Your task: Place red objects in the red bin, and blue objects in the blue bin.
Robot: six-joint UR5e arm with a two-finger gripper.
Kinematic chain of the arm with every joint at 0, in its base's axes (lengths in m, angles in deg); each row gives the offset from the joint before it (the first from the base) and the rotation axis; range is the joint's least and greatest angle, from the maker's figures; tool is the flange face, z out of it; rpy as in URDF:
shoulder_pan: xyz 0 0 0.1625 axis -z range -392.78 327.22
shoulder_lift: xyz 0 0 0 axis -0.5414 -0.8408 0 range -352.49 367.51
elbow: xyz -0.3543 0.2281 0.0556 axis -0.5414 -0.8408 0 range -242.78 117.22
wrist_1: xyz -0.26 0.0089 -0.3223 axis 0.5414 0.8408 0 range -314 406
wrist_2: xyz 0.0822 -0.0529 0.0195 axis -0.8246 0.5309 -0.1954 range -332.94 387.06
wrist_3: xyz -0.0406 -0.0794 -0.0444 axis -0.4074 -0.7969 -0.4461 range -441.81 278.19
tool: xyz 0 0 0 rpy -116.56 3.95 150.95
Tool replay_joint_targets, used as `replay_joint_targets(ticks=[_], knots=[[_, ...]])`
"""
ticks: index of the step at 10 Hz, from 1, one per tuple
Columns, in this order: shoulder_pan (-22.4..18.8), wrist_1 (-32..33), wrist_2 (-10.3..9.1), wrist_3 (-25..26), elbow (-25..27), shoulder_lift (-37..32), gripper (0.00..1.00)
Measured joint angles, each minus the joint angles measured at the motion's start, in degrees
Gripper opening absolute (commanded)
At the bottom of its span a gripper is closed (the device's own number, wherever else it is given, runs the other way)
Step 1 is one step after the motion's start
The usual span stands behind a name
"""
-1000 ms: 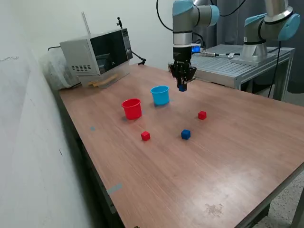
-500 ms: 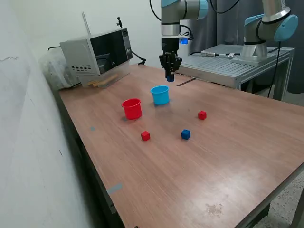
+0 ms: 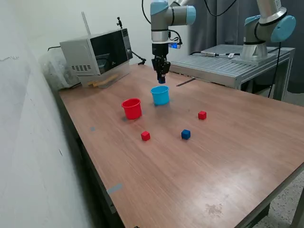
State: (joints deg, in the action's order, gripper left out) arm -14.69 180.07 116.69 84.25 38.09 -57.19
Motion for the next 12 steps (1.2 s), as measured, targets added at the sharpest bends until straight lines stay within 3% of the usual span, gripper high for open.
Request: replay_joint_targets(ticks=[4, 5, 12], knots=[[2.2, 0.35, 0.01, -0.17, -0.69, 1.06, 0.0], [2.46, 0.43, 0.01, -0.17, -0.72, 1.12, 1.0], [2.62, 0.36, -0.08, -0.19, -0.53, 0.32, 1.0]])
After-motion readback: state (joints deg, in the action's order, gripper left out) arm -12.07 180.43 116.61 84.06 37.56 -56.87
